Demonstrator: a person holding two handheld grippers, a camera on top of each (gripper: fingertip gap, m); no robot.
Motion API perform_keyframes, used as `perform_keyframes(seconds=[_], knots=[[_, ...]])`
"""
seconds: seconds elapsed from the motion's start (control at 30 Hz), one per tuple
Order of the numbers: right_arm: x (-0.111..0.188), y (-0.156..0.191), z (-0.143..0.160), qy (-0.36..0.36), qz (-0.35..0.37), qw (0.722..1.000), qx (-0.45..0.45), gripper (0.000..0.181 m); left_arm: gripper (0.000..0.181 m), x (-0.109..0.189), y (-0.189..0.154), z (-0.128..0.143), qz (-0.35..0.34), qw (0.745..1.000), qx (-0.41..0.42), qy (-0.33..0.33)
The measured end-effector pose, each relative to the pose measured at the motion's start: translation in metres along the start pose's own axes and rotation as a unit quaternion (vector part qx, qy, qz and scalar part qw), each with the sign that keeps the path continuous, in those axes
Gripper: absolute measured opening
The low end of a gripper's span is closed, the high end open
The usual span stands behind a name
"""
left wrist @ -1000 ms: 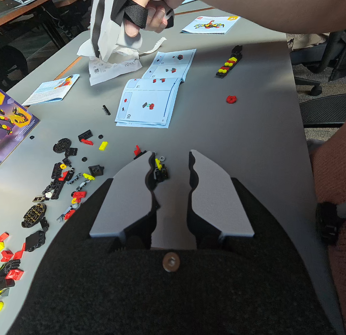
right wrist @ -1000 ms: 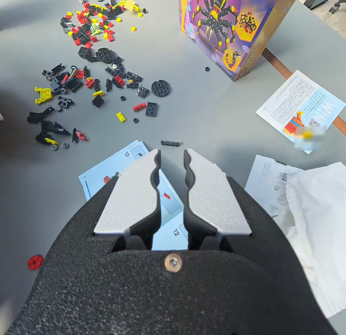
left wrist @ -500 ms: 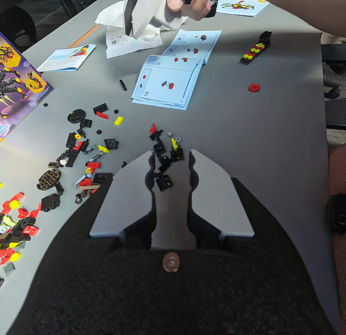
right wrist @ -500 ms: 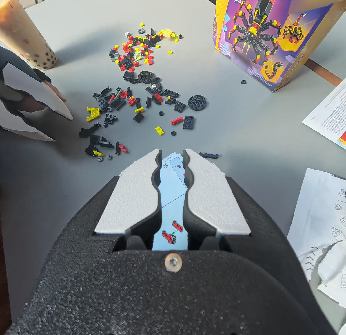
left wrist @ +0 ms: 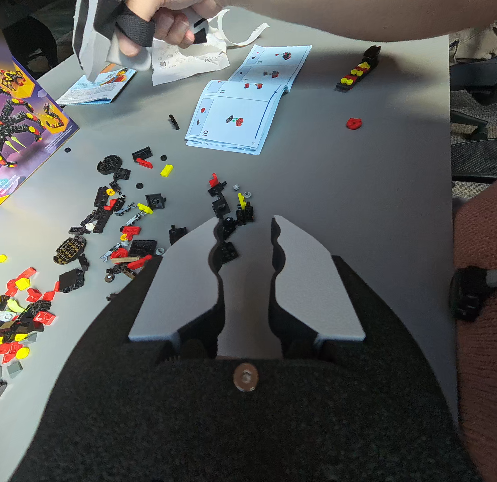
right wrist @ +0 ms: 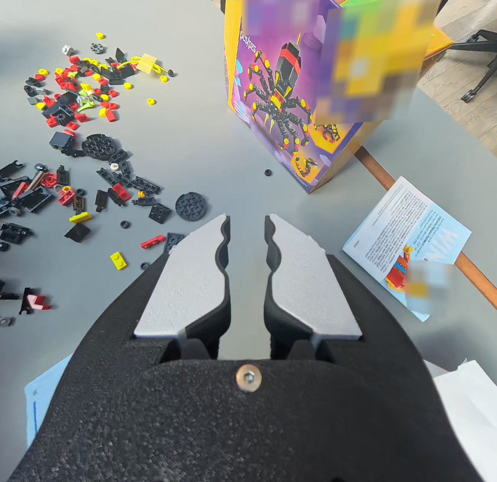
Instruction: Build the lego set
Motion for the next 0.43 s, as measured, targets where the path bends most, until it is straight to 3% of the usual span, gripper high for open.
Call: perform_keyframes(seconds=[0.23, 0.43], knots=[[-0.075, -0.02, -0.008, 0.073, 0.004, 0.997, 0.009, 0.027, 0.034, -0.001, -0.002, -0.003, 0.006, 1.0, -0.006, -0.005], [-0.095, -0.025, -0.013, 0.073, -0.002, 0.997, 0.004, 0.027, 0.034, 0.003, 0.002, -0.002, 0.0, 1.0, 0.0, -0.011]])
Point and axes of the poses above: each gripper's, where its closed fingertips meet, x back along the fingers, z out of its underside, y = z × x across the jaws, the point moved 9 cm from there along x, back along the fingers, and after that the axes turned 1 degree about -z, right-handed, at the moved point
